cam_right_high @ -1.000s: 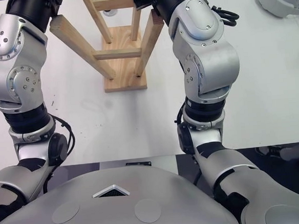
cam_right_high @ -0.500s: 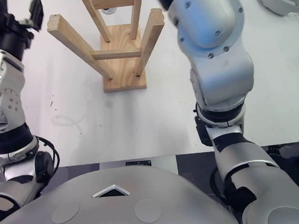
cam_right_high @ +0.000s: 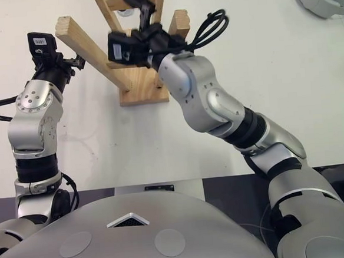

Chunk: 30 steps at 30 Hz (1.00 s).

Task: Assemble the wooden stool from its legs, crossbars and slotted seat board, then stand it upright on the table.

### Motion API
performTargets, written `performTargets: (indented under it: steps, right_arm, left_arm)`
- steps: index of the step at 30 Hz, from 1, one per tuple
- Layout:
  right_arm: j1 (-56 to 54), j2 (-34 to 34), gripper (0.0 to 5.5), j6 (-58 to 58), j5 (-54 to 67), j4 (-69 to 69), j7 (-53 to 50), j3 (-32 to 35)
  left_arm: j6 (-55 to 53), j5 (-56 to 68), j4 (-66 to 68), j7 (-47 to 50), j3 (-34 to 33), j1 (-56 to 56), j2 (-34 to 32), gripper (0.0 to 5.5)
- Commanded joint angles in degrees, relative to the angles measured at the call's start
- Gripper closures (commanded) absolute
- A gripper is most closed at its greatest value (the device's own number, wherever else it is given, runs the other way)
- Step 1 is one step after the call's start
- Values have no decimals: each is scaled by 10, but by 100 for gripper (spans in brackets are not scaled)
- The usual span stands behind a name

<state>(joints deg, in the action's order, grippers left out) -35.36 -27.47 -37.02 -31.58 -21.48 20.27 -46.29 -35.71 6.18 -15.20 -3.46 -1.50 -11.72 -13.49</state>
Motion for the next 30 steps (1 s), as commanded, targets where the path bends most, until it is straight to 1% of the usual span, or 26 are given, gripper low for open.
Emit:
performTargets:
  steps: [1, 3, 4, 7, 8, 9, 10, 12, 14, 16, 17, 20, 22, 24, 27, 30]
  right_arm:
    - [34, -43, 117, -12, -31, 4, 90, -19]
    - [38, -32, 117, 13, -36, -3, 72, 18]
    - [33, -17, 117, 28, -35, -10, 49, 49]
    - [-5, 54, 117, 67, 9, -40, -24, 178]
    - [-20, 72, 117, 83, 28, -50, -42, 221]
    - [-38, 76, 117, 98, 36, -61, -57, 259]
    - [-55, 74, 117, 108, 38, -66, -69, 293]
    - [-74, 49, 117, 120, 37, -59, -78, 353]
    - [-51, 10, 117, 132, 36, -22, -75, 400]
    - [-3, -19, 117, 141, 35, 9, -72, 431]
    - [26, -28, 117, 142, 33, 19, -69, 436]
    - [132, -35, 117, 130, 27, 34, -46, 414]
    - [195, -41, 117, 126, 32, 56, 1, 369]
    - [245, -26, 117, 137, 48, 111, 35, 320]
    - [267, -8, 117, 172, 50, 181, 48, 266]
    - [266, 7, 117, 196, 65, 184, 61, 252]
  left_arm:
    - [1, -5, 1, 3, -8, -2, 6, 135]
    - [5, -7, 4, 4, -10, 1, 8, 135]
    - [7, -8, 7, 3, -11, 2, 8, 135]
    - [13, -13, 17, -1, -9, 7, 6, 135]
    - [17, -14, 24, -4, -7, 9, 5, 135]
    - [22, -13, 31, -9, -5, 12, 4, 135]
    - [25, -15, 38, -12, -3, 16, 1, 135]
    - [33, -19, 50, -24, 2, 28, -11, 135]
    - [42, -25, 60, -35, 7, 42, -26, 135]
    - [49, -30, 72, -47, 9, 49, -35, 135]
    - [53, -33, 80, -52, 10, 52, -38, 135]
    - [68, -38, 98, -65, 19, 67, -43, 135]
    - [83, -38, 106, -75, 29, 74, -43, 135]
    - [97, -35, 124, -91, 41, 70, -40, 135]
    - [105, -29, 151, -131, 71, 46, -37, 135]
    - [120, -3, 159, -189, 86, 38, -34, 135]
